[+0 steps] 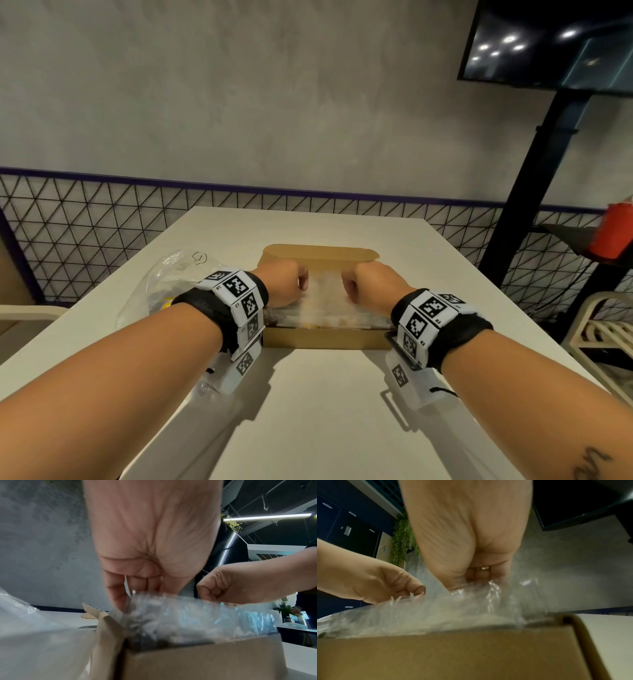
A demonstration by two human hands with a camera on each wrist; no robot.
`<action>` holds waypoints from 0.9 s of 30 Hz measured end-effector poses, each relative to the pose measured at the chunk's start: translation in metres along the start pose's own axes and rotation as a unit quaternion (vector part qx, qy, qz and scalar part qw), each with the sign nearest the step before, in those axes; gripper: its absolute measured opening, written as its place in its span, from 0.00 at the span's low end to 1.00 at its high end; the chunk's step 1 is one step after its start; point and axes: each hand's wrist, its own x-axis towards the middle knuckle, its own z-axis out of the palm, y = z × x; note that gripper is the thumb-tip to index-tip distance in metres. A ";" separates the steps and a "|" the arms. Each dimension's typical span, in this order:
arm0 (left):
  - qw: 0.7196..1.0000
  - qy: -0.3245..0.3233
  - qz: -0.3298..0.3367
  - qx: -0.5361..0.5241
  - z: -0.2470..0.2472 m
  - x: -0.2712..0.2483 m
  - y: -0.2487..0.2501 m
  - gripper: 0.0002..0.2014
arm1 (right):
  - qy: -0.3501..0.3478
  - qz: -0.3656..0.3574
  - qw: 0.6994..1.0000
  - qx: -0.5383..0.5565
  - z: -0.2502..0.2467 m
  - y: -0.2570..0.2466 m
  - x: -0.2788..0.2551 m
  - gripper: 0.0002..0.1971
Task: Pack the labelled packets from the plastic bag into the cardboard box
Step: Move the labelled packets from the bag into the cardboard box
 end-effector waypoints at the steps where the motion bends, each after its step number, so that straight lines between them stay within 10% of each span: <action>1: 1.000 0.000 -0.001 -0.003 0.000 0.000 0.001 0.08 | 0.005 0.002 1.000 0.016 0.001 0.001 0.000 0.17; 9: 1.000 -0.002 -0.003 -0.017 0.001 -0.004 0.004 0.14 | -0.024 0.023 0.996 0.088 -0.004 -0.001 -0.004 0.05; 14: 0.995 0.089 0.018 -0.034 -0.001 -0.015 0.008 0.19 | 0.012 0.070 0.992 0.100 -0.011 0.001 -0.005 0.18; 20: 0.991 -0.099 0.000 0.090 0.019 -0.025 0.013 0.34 | -0.173 0.018 0.985 -0.006 0.012 -0.011 -0.021 0.42; 27: 0.994 -0.084 -0.028 0.057 0.017 -0.021 0.015 0.32 | -0.178 0.039 0.983 -0.013 0.015 -0.010 -0.016 0.42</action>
